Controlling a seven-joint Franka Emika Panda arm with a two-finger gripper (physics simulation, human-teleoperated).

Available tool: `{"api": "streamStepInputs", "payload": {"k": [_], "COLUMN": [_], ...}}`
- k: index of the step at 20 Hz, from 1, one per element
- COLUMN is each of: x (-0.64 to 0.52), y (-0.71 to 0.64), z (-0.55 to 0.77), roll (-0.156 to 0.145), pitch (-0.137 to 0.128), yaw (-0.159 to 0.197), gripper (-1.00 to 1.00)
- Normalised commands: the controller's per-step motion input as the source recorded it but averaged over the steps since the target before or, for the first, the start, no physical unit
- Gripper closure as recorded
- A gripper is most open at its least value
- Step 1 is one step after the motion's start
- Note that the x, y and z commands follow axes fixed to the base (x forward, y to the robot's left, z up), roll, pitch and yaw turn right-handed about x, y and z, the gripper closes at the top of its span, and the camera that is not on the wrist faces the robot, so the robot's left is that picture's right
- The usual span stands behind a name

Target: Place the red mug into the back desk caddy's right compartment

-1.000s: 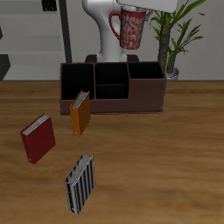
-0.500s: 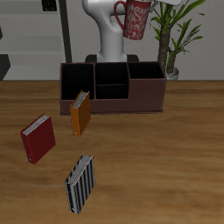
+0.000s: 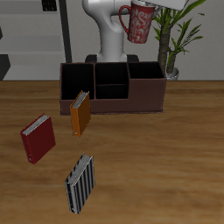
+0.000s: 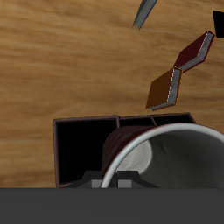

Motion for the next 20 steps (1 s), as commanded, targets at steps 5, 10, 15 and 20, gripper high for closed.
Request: {"api": "streamStepInputs", "payload": {"k": [5, 10, 15, 20], "x": [0.06, -0.05, -0.19, 0.13], "y": [0.15, 0.28, 0.26, 0.14], "z": [-0.11, -0.08, -0.10, 0.00], "roll": [-0.018, -0.003, 0.039, 0.005], "pitch": [0.023, 0.022, -0.008, 0.002], "yaw": [-0.004, -0.033, 0.009, 0.006], "gripper": [1.00, 1.00, 1.00, 1.00]}}
